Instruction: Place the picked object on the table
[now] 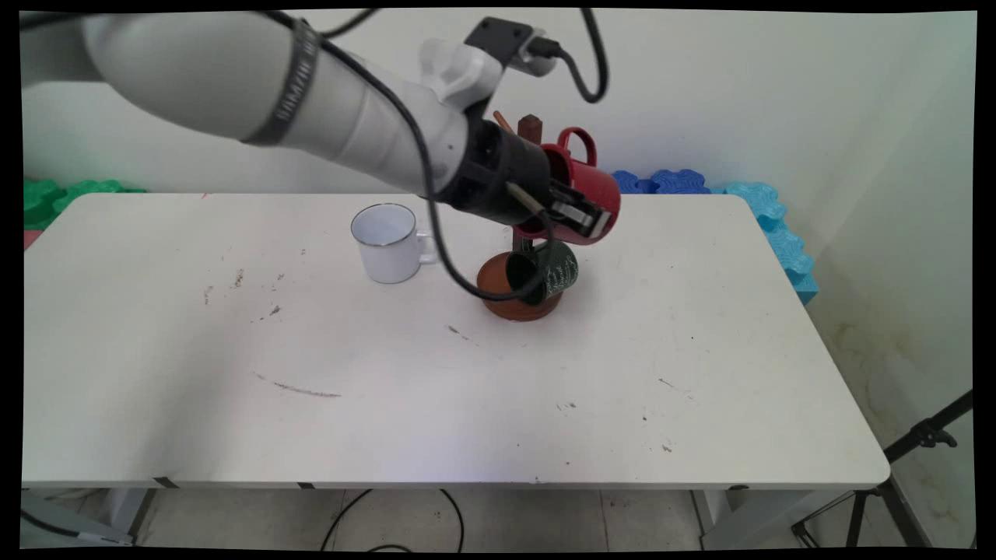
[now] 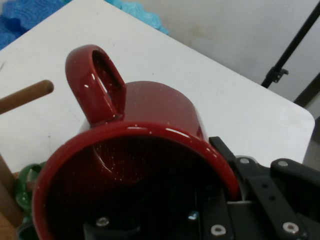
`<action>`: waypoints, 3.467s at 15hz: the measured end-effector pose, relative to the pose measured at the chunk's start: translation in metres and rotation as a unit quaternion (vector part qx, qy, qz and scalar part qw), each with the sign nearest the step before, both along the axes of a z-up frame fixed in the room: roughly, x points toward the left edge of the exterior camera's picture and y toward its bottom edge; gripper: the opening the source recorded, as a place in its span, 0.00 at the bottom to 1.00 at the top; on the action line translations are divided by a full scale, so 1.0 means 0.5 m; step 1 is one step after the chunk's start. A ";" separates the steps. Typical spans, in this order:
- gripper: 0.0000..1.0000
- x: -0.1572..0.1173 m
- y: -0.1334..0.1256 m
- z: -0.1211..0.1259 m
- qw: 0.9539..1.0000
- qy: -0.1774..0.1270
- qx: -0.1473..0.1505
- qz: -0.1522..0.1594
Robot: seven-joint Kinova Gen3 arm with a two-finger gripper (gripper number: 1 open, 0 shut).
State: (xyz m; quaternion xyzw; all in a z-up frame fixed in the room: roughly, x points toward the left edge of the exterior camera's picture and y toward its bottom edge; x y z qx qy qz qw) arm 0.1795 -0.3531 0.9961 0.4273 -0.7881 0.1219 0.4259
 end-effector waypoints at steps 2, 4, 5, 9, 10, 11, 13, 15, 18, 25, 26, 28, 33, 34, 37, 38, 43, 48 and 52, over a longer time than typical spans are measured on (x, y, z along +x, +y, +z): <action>0.00 0.026 0.006 0.017 1.000 -0.008 0.002 -0.012; 0.00 0.056 0.014 0.036 1.000 -0.016 0.006 -0.025; 0.00 0.071 0.017 0.045 0.999 -0.019 0.007 -0.033; 0.00 0.150 0.036 0.082 0.997 -0.031 0.010 -0.073; 0.00 0.170 0.043 0.091 0.996 -0.033 0.011 -0.084; 0.00 0.188 0.049 0.097 0.995 -0.035 0.011 -0.093; 0.00 0.229 0.064 0.111 0.992 -0.042 0.012 -0.116; 0.00 0.269 0.078 0.119 0.989 -0.055 0.014 -0.138; 0.00 0.329 0.099 0.124 0.980 -0.089 0.018 -0.177; 0.00 0.449 0.110 0.077 0.947 -0.221 0.047 -0.230; 0.00 0.456 0.110 0.067 0.941 -0.237 0.052 -0.234; 0.00 0.465 0.106 0.042 0.931 -0.269 0.063 -0.241; 0.00 0.453 0.080 -0.023 0.910 -0.326 0.086 -0.243; 0.00 0.446 0.072 -0.036 0.906 -0.335 0.091 -0.241; 0.00 0.418 0.041 -0.083 0.896 -0.360 0.105 -0.236; 0.00 0.412 0.035 -0.093 0.895 -0.364 0.108 -0.235; 0.00 0.358 -0.013 -0.161 0.886 -0.380 0.126 -0.235; 0.00 0.319 -0.055 -0.214 0.880 -0.387 0.138 -0.238; 0.00 0.296 -0.079 -0.246 0.876 -0.390 0.146 -0.242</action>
